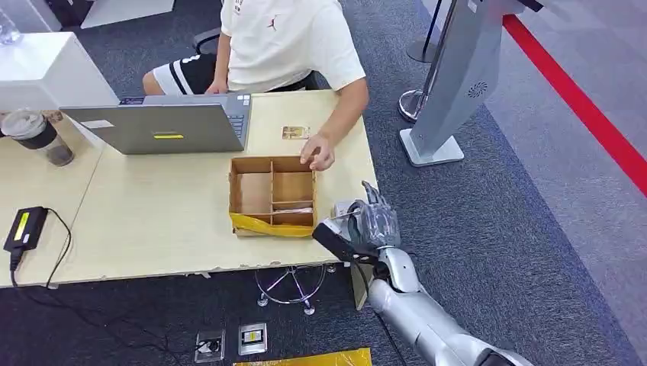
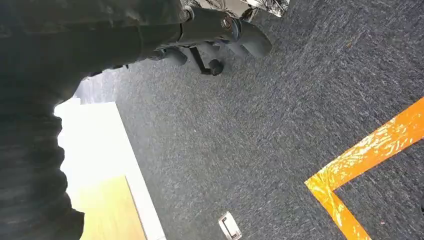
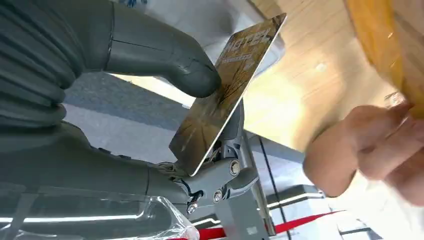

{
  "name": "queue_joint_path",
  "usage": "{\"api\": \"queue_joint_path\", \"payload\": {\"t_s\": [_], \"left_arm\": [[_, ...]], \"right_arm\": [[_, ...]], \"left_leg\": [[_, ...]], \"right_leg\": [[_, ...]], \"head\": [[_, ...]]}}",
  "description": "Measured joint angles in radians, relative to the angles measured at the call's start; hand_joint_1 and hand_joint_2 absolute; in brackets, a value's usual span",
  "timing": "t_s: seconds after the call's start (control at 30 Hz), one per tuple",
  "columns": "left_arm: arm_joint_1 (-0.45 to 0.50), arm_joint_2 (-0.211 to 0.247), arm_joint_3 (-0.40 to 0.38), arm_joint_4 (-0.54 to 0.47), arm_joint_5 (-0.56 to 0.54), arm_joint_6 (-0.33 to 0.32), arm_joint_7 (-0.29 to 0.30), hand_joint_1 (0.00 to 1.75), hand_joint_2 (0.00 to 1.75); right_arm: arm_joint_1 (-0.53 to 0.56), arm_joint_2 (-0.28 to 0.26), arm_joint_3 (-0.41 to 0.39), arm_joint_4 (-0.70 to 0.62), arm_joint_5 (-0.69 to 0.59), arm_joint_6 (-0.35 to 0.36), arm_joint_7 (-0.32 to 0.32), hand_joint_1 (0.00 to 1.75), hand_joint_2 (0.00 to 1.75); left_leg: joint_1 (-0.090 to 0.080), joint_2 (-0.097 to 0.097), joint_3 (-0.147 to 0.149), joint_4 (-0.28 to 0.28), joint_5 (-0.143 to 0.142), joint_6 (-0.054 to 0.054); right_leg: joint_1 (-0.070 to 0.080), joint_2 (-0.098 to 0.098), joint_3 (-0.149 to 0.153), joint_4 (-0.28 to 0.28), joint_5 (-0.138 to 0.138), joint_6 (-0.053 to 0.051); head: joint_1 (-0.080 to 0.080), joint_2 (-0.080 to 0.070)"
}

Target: Pass the card to the sensor for recognition and then transmit it.

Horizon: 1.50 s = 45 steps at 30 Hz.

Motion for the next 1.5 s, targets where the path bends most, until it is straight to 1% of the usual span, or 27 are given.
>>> {"api": "queue_joint_path", "payload": {"t_s": [0.17, 0.5, 0.67, 0.77, 0.87, 0.93, 1.0, 1.1, 1.13, 1.17, 1.23, 1.3, 1.33, 1.37, 1.43, 1.5], "left_arm": [[0.002, -0.001, 0.0, 0.0, 0.002, 0.001, 0.005, 0.0, 1.75], [0.003, -0.001, 0.0, 0.0, 0.007, 0.003, 0.008, 0.0, 1.75], [0.004, -0.001, 0.001, 0.0, 0.009, 0.008, 0.011, 0.0, 1.75], [0.004, -0.001, 0.001, 0.0, 0.011, 0.01, 0.014, 0.0, 1.75], [0.004, -0.001, 0.001, 0.0, 0.016, 0.01, 0.017, 0.0, 1.75], [0.004, -0.001, 0.001, 0.0, 0.018, 0.011, 0.02, 0.0, 1.75], [0.005, -0.002, 0.002, 0.0, 0.019, 0.012, 0.023, 0.0, 1.75], [0.005, -0.006, 0.002, 0.0, 0.022, 0.012, 0.031, 0.0, 1.75], [0.005, -0.006, 0.002, 0.0, 0.024, 0.012, 0.031, 0.0, 1.75], [0.006, -0.006, 0.003, 0.0, 0.027, 0.012, 0.032, 0.0, 1.75], [0.007, -0.006, 0.007, 0.0, 0.029, 0.012, 0.034, 0.0, 1.75], [0.009, -0.006, 0.009, 0.0, 0.029, 0.011, 0.034, 0.0, 1.75], [0.009, -0.006, 0.01, 0.0, 0.029, 0.01, 0.034, 0.0, 1.75], [0.01, -0.006, 0.01, 0.0, 0.027, 0.008, 0.034, 0.0, 1.75], [0.009, -0.006, 0.01, 0.0, 0.018, 0.003, 0.031, 0.0, 1.75], [0.009, -0.006, 0.01, 0.0, 0.009, 0.0, 0.026, 0.0, 1.75]], "right_arm": [[-0.001, -0.008, -0.016, 0.008, -0.025, -0.009, 0.004, 1.75, 1.75], [-0.002, -0.016, -0.024, 0.016, -0.032, -0.015, 0.01, 1.75, 1.75], [-0.001, -0.019, -0.037, 0.021, -0.055, -0.036, 0.021, 1.75, 1.75], [-0.001, -0.025, -0.053, 0.021, -0.032, -0.04, 0.024, 1.75, 1.75], [0.008, -0.029, -0.091, 0.001, 0.049, -0.041, -0.012, 1.75, 1.75], [0.024, -0.027, -0.149, -0.047, 0.13, -0.042, -0.062, 1.75, 1.75], [0.034, -0.018, -0.21, -0.097, 0.181, -0.043, -0.11, 1.75, 1.75], [0.055, 0.007, -0.306, -0.203, 0.206, -0.046, -0.188, 1.75, 1.75], [0.064, 0.014, -0.327, -0.236, 0.204, -0.047, -0.201, 1.75, 1.75], [0.075, 0.024, -0.351, -0.286, 0.197, -0.048, -0.194, 1.75, 1.75], [0.097, 0.032, -0.365, -0.39, 0.155, -0.049, -0.144, 1.75, 1.75], [0.121, 0.034, -0.368, -0.522, 0.131, -0.05, -0.135, 1.75, 1.75], [0.133, 0.038, -0.369, -0.586, 0.139, -0.05, -0.132, 1.75, 1.75], [0.143, 0.042, -0.369, -0.664, 0.16, -0.05, -0.11, 1.75, 1.75], [0.148, 0.043, -0.35, -0.8, 0.215, -0.05, -0.043, 1.75, 1.75], [0.134, 0.04, -0.319, -0.892, 0.263, -0.049, 0.01, 1.75, 1.75]], "left_leg": [[0.0, 0.0, 0.0, 0.0, 0.0, 0.0], [0.0, 0.0, 0.0, 0.0, 0.0, 0.0], [0.0, 0.0, 0.0, 0.0, 0.0, 0.0], [0.0, 0.0, 0.0, 0.0, 0.0, 0.0], [0.0, 0.0, 0.0, 0.0, 0.0, 0.0], [0.0, 0.0, 0.0, 0.0, 0.0, 0.0], [0.0, 0.0, 0.0, 0.0, 0.0, 0.0], [0.0, 0.0, 0.0, 0.0, 0.0, 0.0], [0.0, 0.0, 0.0, 0.0, 0.0, 0.0], [0.0, 0.0, 0.0, 0.0, 0.0, 0.0], [0.0, 0.0, 0.0, 0.0, 0.0, 0.0], [0.0, 0.0, 0.0, 0.0, 0.0, 0.0], [0.0, 0.0, 0.0, 0.0, 0.0, 0.0], [0.0, 0.0, 0.0, 0.0, 0.0, 0.0], [0.0, 0.0, 0.0, 0.0, 0.0, 0.0], [0.0, 0.0, 0.0, 0.0, 0.0, 0.0]], "right_leg": [[0.0, 0.0, 0.0, 0.0, 0.0, 0.0], [0.0, 0.0, 0.0, 0.0, 0.0, 0.0], [0.0, 0.0, 0.0, 0.0, 0.0, 0.0], [0.0, 0.0, 0.0, 0.0, 0.0, 0.0], [0.0, 0.0, 0.0, 0.0, 0.0, 0.0], [0.0, 0.0, 0.0, 0.0, 0.0, 0.0], [0.0, 0.0, 0.0, 0.0, 0.0, 0.0], [0.0, 0.0, 0.0, 0.0, 0.0, 0.0], [0.0, 0.0, 0.0, 0.0, 0.0, 0.0], [0.0, -0.001, 0.001, 0.0, 0.0, 0.0], [0.0, -0.001, 0.001, 0.0, 0.0, 0.0], [0.0, -0.001, 0.001, 0.0, 0.0, 0.0], [0.0, -0.001, 0.0, 0.0, 0.0, 0.0], [0.0, -0.001, 0.0, 0.0, 0.0, 0.0], [0.0, 0.0, 0.0, 0.0, 0.0, 0.0], [0.0, 0.0, 0.001, 0.0, 0.0, 0.0]], "head": [[0.0, 0.0], [0.0, 0.0], [0.0, 0.0], [0.0, 0.0], [0.0, 0.0], [0.0, 0.0], [0.0, 0.0], [0.0, 0.0], [0.0, 0.0], [0.0, 0.0], [0.0, 0.0], [0.0, 0.0], [0.0, 0.0], [0.0, 0.0], [0.0, 0.0], [-0.001, 0.0]]}}
